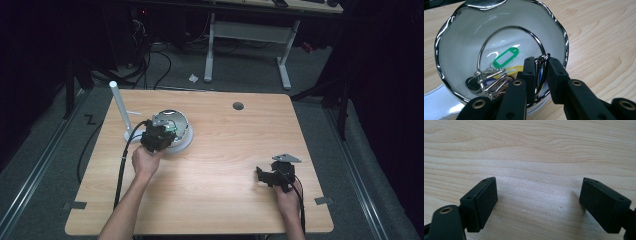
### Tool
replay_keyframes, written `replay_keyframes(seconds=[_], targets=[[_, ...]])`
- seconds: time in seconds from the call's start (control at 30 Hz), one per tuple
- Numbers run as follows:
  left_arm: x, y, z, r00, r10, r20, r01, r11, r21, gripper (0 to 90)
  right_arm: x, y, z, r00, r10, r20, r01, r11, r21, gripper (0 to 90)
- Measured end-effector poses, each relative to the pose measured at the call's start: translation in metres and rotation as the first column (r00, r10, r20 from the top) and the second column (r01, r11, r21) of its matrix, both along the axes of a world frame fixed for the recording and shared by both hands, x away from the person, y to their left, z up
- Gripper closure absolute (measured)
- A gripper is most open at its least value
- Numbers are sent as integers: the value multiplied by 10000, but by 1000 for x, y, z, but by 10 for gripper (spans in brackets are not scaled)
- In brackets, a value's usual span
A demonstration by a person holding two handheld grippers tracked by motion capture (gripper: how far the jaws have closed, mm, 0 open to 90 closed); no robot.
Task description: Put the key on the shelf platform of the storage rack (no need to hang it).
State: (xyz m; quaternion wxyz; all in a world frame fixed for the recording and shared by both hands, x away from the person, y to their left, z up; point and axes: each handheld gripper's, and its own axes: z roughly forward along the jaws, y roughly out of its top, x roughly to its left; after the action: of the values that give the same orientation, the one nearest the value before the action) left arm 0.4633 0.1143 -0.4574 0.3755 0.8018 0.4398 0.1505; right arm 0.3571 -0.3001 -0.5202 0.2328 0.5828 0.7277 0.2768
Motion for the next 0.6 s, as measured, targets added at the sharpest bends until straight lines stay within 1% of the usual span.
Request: replay_keyframes(seconds=[0.07,0.13,0.2,0.23,0.3,0.37,0.4,0.43,0.6], targets=[[0,0,0,10000,45,9,-45,10000,-19,752,0,0,0,10000,1,4,-1,10000,-5,150],[0,1,0,10000,77,24,-77,9999,-87,723,0,0,0,10000,7,6,-7,10000,-6,150],[0,2,1,9999,73,97,-73,10000,-41,665,0,0,0,10000,6,4,-6,10000,-5,150],[0,3,2,10000,94,-1,-94,9999,-66,643,0,0,0,10000,6,4,-6,10000,-4,150],[0,5,2,9998,191,-11,-191,9998,-66,583,0,0,0,10000,3,2,-3,10000,0,150],[-1,8,4,9996,277,4,-277,9994,-227,524,0,0,0,10000,4,4,-4,10000,-4,150],[-1,9,4,9995,288,106,-285,9993,-257,504,0,0,0,10000,8,3,-8,10000,-5,150],[-2,11,5,9994,355,25,-354,9987,-376,485,0,0,0,10000,4,2,-4,10000,-5,150],[-7,16,10,9995,294,126,-286,9978,-590,432,0,0,0,10000,6,5,-6,10000,-4,150]])
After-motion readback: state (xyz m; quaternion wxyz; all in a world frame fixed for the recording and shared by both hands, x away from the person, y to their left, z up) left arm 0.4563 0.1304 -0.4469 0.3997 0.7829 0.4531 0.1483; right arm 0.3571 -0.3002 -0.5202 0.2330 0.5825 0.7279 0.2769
